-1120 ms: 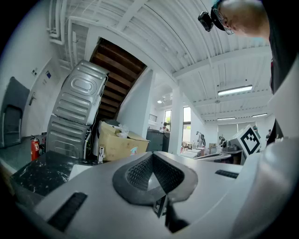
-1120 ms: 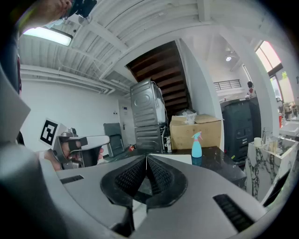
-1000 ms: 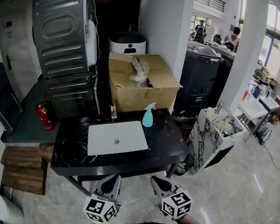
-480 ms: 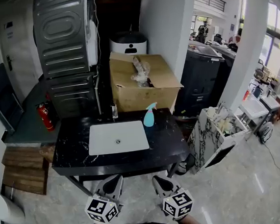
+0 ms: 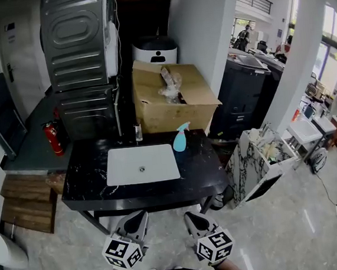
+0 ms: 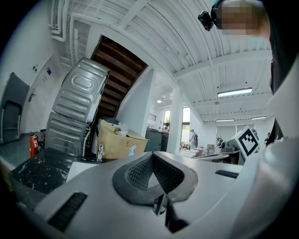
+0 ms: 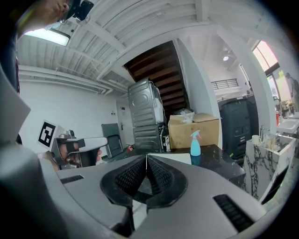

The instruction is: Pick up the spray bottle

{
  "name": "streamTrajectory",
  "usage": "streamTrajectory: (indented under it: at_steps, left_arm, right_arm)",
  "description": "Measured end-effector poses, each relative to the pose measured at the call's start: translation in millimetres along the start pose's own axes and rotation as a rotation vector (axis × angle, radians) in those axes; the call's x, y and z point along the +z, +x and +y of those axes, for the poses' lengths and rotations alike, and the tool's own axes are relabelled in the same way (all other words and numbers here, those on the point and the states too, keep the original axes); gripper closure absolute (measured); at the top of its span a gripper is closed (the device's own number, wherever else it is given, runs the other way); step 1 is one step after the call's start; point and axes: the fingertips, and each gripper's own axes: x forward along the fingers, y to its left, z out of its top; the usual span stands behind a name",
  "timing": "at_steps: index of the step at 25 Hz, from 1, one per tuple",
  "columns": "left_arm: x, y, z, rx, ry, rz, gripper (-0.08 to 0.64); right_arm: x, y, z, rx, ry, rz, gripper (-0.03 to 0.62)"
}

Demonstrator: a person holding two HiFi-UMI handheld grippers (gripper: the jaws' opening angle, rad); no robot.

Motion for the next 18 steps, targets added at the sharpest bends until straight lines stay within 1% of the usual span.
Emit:
streamTrajectory:
  at_steps: [8,18]
  left_arm:
    - [2,-5,13,0.004,-0.005,-0.011,0.545]
    - [9,-16,33,-0.027,-0.002,-0.021,0.545]
  right_arm:
    - [0,11,10,0.004,-0.009,0.01,0.554]
    - [6,27,34,-0.01,-0.017,-0.007,0.554]
